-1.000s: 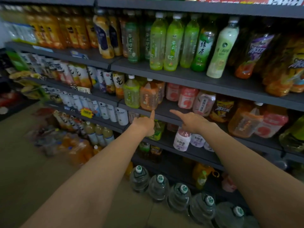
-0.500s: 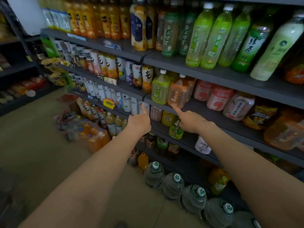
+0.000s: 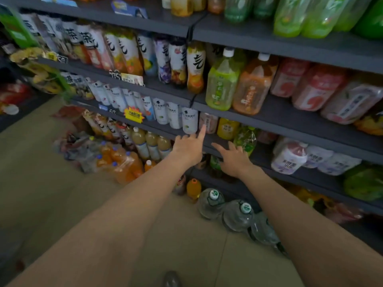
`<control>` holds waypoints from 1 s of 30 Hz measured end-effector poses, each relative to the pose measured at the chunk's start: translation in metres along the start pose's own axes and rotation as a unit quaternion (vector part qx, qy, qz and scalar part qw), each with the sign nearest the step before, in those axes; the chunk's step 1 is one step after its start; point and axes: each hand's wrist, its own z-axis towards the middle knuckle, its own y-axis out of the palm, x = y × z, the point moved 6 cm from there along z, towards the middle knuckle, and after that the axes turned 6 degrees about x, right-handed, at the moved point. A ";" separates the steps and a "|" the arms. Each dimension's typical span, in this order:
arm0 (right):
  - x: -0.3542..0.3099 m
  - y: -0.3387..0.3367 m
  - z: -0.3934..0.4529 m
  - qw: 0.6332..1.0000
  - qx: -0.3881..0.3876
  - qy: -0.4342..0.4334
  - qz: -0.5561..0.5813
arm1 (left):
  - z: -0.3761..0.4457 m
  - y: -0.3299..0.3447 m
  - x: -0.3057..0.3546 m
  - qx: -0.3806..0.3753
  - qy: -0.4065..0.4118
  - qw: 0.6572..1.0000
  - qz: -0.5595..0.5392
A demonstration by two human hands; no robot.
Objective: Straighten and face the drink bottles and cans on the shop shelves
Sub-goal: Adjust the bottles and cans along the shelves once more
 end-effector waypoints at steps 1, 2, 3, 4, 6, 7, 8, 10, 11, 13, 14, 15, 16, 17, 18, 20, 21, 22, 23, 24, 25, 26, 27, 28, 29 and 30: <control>0.011 0.012 0.009 0.999 0.010 0.028 0.017 | 0.012 0.010 0.008 0.012 0.018 1.000 -0.005; 0.025 0.024 0.021 0.997 0.023 0.059 0.040 | 0.025 0.023 0.016 0.021 0.036 0.999 -0.009; 0.040 0.036 0.031 0.993 0.040 0.095 0.065 | 0.039 0.039 0.025 0.024 0.054 0.998 -0.014; 0.056 0.047 0.043 0.986 0.061 0.129 0.086 | 0.053 0.056 0.035 0.027 0.069 0.997 -0.022; 0.086 0.064 0.066 0.971 0.105 0.176 0.119 | 0.082 0.087 0.052 0.042 0.085 0.995 -0.039; 0.097 0.072 0.079 0.966 0.123 0.183 0.133 | 0.096 0.101 0.060 0.048 0.089 0.994 -0.047; 0.107 0.078 0.090 0.963 0.141 0.184 0.140 | 0.109 0.114 0.067 0.051 0.090 0.993 -0.057; 0.123 0.086 0.111 0.959 0.185 0.179 0.118 | 0.134 0.135 0.081 0.061 0.087 0.991 -0.079; 0.128 0.088 0.121 0.958 0.204 0.174 0.102 | 0.145 0.145 0.086 0.067 0.085 0.990 -0.086; 0.138 0.090 0.138 0.954 0.235 0.164 0.088 | 0.164 0.159 0.094 0.084 0.086 0.988 -0.097; 0.141 0.091 0.147 0.952 0.244 0.160 0.089 | 0.172 0.165 0.096 0.091 0.088 0.987 -0.103; 0.143 0.092 0.154 0.951 0.250 0.157 0.094 | 0.178 0.170 0.098 0.098 0.088 0.985 -0.109; 0.145 0.091 0.162 0.948 0.256 0.156 0.103 | 0.185 0.174 0.098 0.103 0.088 0.984 -0.114; 0.148 0.090 0.169 0.945 0.262 0.160 0.115 | 0.190 0.177 0.099 0.104 0.087 0.984 -0.116; 0.150 0.089 0.174 0.940 0.272 0.164 0.126 | 0.194 0.180 0.099 0.103 0.087 0.983 -0.121; 0.152 0.088 0.180 0.928 0.306 0.163 0.137 | 0.200 0.188 0.099 0.103 0.086 0.982 -0.136; 0.153 0.089 0.179 0.922 0.327 0.157 0.137 | 0.201 0.191 0.099 0.103 0.086 0.981 -0.140; 0.153 0.091 0.176 0.916 0.348 0.153 0.132 | 0.201 0.195 0.100 0.101 0.086 0.981 -0.141; 0.152 0.093 0.172 0.911 0.364 0.151 0.123 | 0.200 0.198 0.100 0.097 0.086 0.982 -0.141; 0.152 0.096 0.167 0.907 0.375 0.152 0.116 | 0.199 0.201 0.100 0.090 0.087 0.982 -0.139; 0.152 0.097 0.164 0.905 0.382 0.152 0.112 | 0.198 0.202 0.101 0.084 0.090 0.983 -0.135; 0.151 0.097 0.163 0.905 0.382 0.152 0.112 | 0.197 0.201 0.103 0.084 0.095 0.983 -0.131; 0.151 0.096 0.166 0.909 0.372 0.149 0.114 | 0.195 0.199 0.106 0.090 0.101 0.982 -0.128; 0.150 0.094 0.169 0.916 0.355 0.146 0.119 | 0.194 0.195 0.108 0.101 0.106 0.981 -0.129; 0.149 0.093 0.173 0.922 0.337 0.146 0.125 | 0.193 0.192 0.109 0.111 0.107 0.979 -0.133; 0.149 0.093 0.176 0.926 0.322 0.150 0.128 | 0.193 0.188 0.109 0.121 0.108 0.977 -0.135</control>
